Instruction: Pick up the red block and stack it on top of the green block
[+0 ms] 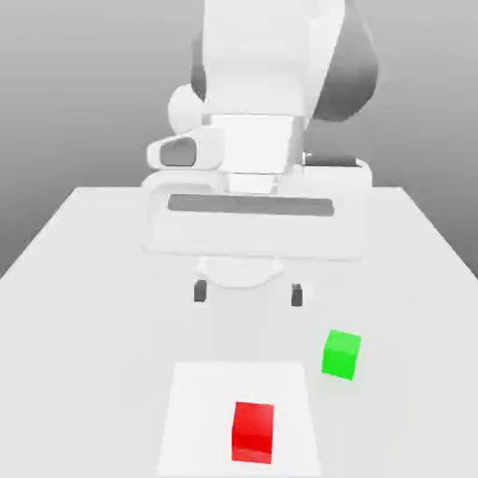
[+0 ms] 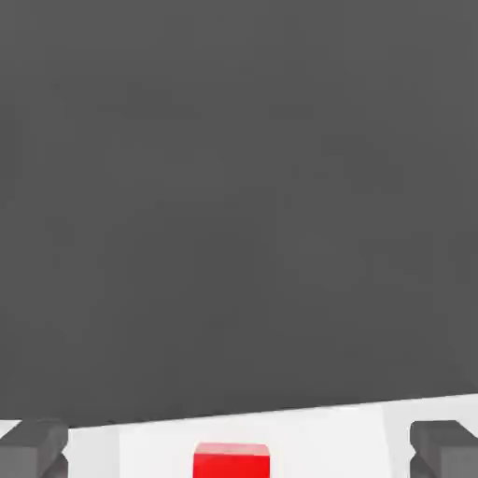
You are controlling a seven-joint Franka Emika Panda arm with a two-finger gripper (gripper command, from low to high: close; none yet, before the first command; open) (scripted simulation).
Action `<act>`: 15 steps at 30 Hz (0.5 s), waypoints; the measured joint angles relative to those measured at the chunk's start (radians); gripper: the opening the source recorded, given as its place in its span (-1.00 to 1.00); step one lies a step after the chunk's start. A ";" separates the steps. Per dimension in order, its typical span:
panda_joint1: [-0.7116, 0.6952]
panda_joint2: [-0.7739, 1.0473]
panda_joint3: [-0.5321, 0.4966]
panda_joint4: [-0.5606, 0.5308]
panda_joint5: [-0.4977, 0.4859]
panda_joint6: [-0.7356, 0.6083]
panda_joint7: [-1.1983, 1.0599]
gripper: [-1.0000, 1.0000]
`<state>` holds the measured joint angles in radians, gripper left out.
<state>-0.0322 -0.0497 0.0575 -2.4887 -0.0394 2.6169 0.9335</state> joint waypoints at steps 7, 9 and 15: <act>0.006 0.253 0.002 -0.045 0.006 0.127 0.025 0.00; 0.013 0.325 -0.006 -0.037 -0.003 0.185 0.032 0.00; 0.020 0.392 -0.015 -0.027 -0.012 0.241 0.040 -1.00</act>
<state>-0.0123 0.3421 0.0427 -2.5160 -0.0514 2.8584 0.9734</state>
